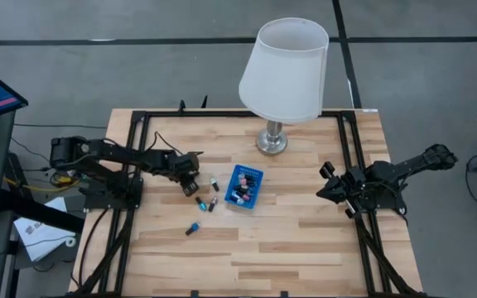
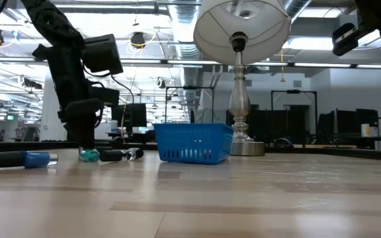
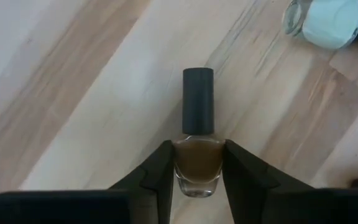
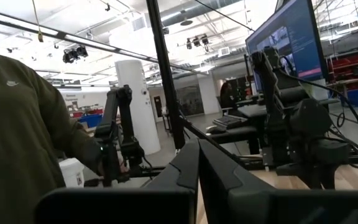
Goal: Pick & Place Nail Polish
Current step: Put the brown nail polish into the blue basket
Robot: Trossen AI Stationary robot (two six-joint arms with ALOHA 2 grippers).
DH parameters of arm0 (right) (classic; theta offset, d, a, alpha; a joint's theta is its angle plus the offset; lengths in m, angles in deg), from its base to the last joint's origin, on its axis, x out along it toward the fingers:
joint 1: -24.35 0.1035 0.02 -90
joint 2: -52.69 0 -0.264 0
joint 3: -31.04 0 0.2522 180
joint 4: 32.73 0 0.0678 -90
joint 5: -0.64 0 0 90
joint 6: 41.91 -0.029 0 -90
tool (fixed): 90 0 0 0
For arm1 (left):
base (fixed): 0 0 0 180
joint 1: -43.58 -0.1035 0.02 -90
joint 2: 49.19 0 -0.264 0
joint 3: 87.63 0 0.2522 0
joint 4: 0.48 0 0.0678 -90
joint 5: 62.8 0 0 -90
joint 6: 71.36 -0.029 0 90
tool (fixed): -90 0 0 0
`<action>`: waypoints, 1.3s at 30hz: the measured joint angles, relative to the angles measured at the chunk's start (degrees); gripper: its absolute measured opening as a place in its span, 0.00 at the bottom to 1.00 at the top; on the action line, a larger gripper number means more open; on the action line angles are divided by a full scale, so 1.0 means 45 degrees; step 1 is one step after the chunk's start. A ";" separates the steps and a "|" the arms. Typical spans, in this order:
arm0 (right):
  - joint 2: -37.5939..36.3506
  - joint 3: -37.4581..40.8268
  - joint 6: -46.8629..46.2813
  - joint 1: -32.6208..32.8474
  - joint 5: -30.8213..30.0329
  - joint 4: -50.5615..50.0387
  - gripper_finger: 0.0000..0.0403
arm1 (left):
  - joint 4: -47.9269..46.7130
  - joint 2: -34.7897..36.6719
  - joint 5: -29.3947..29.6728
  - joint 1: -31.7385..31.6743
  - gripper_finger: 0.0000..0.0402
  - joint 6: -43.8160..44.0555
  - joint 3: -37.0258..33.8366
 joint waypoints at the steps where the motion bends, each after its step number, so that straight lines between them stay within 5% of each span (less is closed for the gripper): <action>1: 0.0000 0.0000 0.0000 0.0000 0.0001 0.0000 0.00 | -0.0103 0.0219 -0.0057 0.0000 0.25 0.0205 -0.0033; 14: 0.0000 0.0000 0.0000 0.0005 -0.0004 0.0000 0.00 | 0.2309 0.2297 -0.0757 0.0785 0.25 0.0772 0.2231; 29: 0.0001 0.0000 0.0000 0.0005 -0.0004 -0.0010 0.00 | 0.2753 -0.3042 -0.1583 0.2509 0.25 -0.1352 0.5643; 39: 0.0000 0.0000 0.0000 0.0005 -0.0004 -0.0016 0.00 | 0.2645 -0.5161 -0.1564 0.2953 0.25 -0.1951 0.6284</action>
